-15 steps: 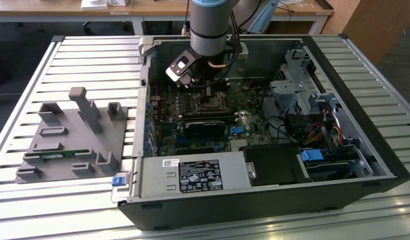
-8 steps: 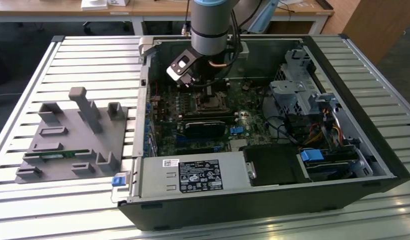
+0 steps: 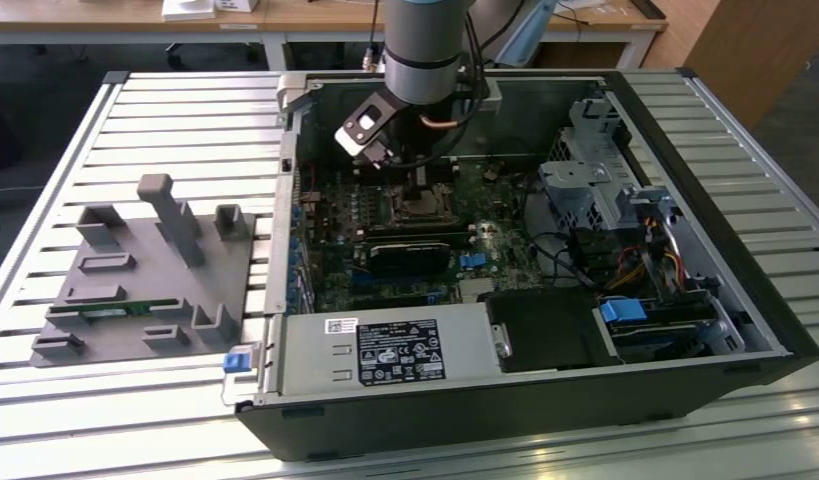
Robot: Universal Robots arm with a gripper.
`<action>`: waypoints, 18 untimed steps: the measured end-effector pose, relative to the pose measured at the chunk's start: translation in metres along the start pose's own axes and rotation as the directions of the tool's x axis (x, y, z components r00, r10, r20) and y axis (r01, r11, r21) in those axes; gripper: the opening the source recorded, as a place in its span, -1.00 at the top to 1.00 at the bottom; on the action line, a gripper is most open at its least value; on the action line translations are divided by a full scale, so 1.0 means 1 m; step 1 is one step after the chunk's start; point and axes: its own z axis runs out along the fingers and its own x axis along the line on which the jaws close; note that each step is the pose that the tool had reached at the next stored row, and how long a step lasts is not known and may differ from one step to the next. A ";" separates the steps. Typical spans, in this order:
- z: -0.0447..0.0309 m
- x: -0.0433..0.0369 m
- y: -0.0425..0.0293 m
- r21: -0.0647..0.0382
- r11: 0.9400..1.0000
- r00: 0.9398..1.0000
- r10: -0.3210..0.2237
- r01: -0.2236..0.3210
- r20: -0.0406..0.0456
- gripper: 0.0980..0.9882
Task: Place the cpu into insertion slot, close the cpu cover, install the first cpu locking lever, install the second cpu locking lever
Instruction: 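Close the cpu cover, then install the first cpu locking lever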
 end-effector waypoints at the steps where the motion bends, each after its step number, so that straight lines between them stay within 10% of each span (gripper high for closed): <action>1: 0.0000 0.0000 0.0029 0.000 1.000 1.000 0.000 0.000 0.000 0.96; 18: 0.0000 0.0001 0.0130 0.000 1.000 1.000 0.000 0.000 0.000 0.96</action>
